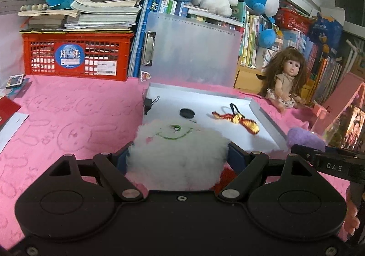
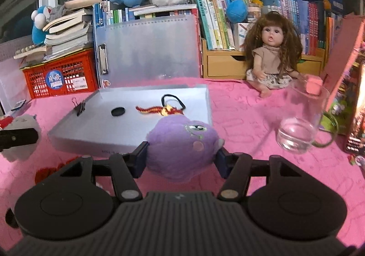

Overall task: Organize objects
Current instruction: 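Close the right tool on the purple plush while the left tool grips the white plush, then carry both plushes into the white box and open both tools to release them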

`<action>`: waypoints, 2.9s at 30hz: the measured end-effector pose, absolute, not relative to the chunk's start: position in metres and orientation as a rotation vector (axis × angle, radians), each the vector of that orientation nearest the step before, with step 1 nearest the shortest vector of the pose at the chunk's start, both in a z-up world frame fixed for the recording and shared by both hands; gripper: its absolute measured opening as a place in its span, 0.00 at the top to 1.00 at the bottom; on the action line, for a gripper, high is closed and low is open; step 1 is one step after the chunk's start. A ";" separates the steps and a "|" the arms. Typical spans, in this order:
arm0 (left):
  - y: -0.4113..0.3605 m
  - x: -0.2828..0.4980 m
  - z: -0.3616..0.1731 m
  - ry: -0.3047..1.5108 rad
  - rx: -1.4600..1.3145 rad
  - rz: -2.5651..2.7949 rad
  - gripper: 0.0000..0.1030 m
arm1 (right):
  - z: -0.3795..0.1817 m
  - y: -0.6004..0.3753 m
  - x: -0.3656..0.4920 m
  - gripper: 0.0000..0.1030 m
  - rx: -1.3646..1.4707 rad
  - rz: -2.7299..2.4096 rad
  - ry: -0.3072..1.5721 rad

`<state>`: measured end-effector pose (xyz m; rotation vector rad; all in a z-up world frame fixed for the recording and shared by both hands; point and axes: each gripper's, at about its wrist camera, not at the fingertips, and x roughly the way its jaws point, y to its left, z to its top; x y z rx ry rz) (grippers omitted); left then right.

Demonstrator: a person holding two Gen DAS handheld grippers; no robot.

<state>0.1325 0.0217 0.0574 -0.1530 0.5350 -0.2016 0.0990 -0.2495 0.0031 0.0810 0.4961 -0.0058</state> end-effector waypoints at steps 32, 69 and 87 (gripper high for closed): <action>-0.023 0.273 0.019 0.668 -0.110 -0.204 0.20 | -0.021 -0.251 0.222 0.39 0.153 0.071 0.659; -0.030 0.286 0.009 0.689 -0.034 -0.187 0.18 | -0.027 -0.249 0.233 0.25 0.135 0.093 0.664; -0.027 0.260 0.031 0.634 -0.012 -0.209 0.11 | -0.002 -0.250 0.207 0.21 0.110 0.088 0.597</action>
